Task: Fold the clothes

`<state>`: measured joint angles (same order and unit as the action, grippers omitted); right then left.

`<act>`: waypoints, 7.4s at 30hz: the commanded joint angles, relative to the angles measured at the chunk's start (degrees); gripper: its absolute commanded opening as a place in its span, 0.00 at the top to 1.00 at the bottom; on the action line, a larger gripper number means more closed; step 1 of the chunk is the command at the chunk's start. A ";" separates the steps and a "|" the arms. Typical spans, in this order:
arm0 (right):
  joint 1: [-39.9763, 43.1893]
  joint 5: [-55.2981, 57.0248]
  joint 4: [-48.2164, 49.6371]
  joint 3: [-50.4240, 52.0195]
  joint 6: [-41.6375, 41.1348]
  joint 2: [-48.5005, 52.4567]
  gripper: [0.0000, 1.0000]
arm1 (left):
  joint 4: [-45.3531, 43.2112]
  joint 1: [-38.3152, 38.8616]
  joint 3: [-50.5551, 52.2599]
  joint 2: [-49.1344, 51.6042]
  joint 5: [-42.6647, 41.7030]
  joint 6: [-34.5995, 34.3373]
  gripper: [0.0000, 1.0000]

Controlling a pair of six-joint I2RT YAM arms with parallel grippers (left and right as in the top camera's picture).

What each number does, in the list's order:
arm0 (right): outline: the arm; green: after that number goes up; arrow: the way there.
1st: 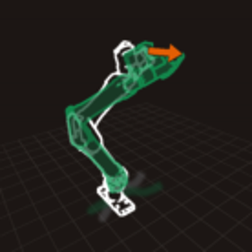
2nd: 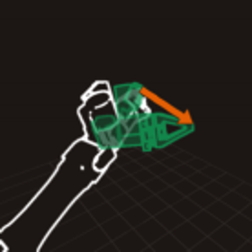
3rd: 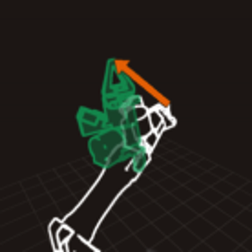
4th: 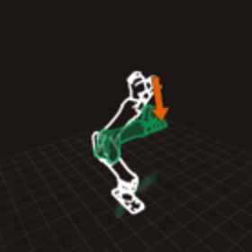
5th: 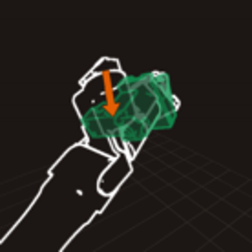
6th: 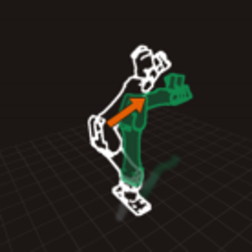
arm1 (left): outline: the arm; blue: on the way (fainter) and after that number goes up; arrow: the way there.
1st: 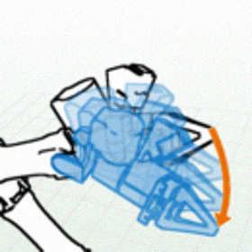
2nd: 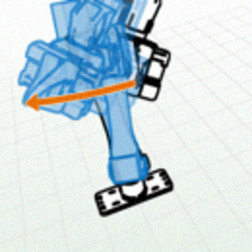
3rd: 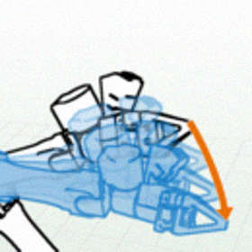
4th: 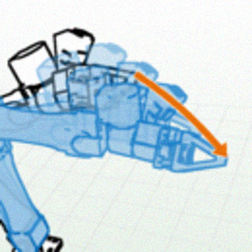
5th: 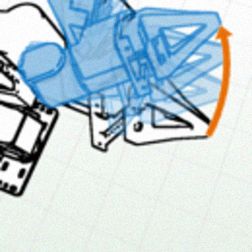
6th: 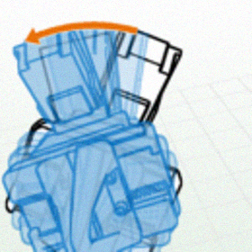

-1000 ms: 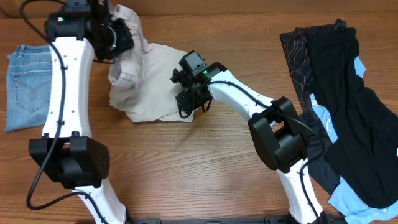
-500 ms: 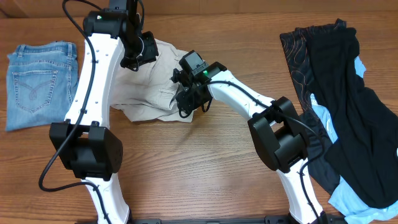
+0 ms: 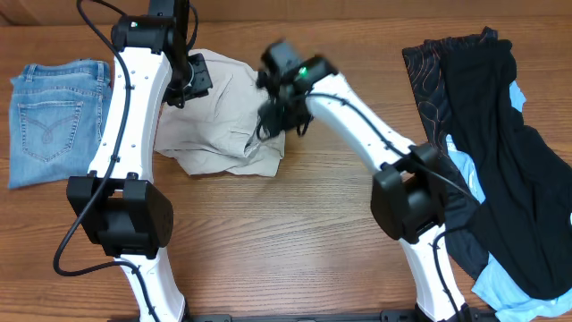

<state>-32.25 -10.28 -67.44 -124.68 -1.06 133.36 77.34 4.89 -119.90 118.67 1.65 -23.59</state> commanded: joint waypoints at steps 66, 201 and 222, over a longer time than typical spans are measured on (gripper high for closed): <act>1.09 -28.26 24.65 14.91 -12.72 0.04 0.96 | -29.16 -0.15 42.40 0.07 3.72 -4.44 0.66; -0.26 -8.68 -1.84 15.98 4.09 0.83 0.71 | -43.67 -8.59 54.62 -14.53 -16.41 -3.30 0.02; 1.46 -8.74 -2.60 15.98 3.85 0.83 0.71 | -36.22 -17.18 47.54 -9.31 -13.81 2.23 0.00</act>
<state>-30.79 -18.22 -69.97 -108.47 2.79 134.52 41.95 -12.40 -71.42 105.34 -8.78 -23.33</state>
